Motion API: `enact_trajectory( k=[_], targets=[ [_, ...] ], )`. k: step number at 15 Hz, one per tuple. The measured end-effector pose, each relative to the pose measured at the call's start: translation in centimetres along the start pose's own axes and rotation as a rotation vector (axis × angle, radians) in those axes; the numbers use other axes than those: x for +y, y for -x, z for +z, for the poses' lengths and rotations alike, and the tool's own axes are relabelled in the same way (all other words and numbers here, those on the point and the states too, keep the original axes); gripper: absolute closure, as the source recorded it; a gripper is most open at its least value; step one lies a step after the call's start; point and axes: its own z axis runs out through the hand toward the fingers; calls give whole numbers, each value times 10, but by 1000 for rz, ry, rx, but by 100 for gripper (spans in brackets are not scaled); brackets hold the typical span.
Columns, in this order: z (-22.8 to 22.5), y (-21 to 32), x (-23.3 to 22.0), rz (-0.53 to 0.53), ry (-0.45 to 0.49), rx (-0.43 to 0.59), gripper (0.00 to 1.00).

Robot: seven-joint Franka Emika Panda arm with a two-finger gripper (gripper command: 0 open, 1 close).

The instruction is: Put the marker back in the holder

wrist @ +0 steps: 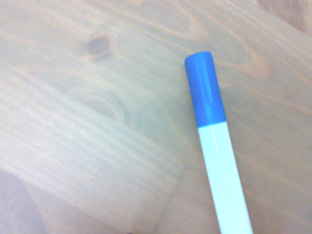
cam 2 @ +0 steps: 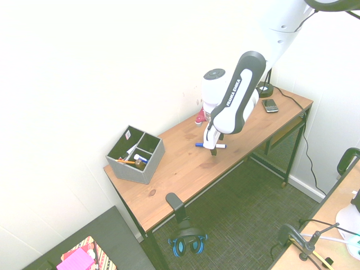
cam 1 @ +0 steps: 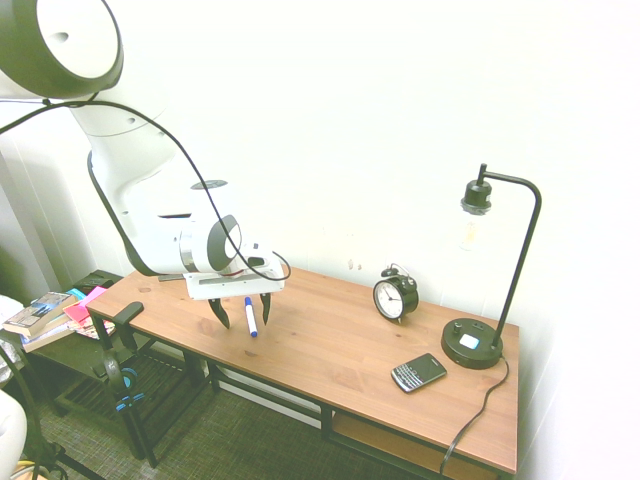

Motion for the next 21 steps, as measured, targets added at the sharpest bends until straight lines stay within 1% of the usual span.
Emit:
enact_trajectory(
  k=[8, 21],
  targets=[
    [7, -22, 9, -9, -14, -54, 100],
    [8, -23, 12, 37, -23, -78, 100]
  ],
)
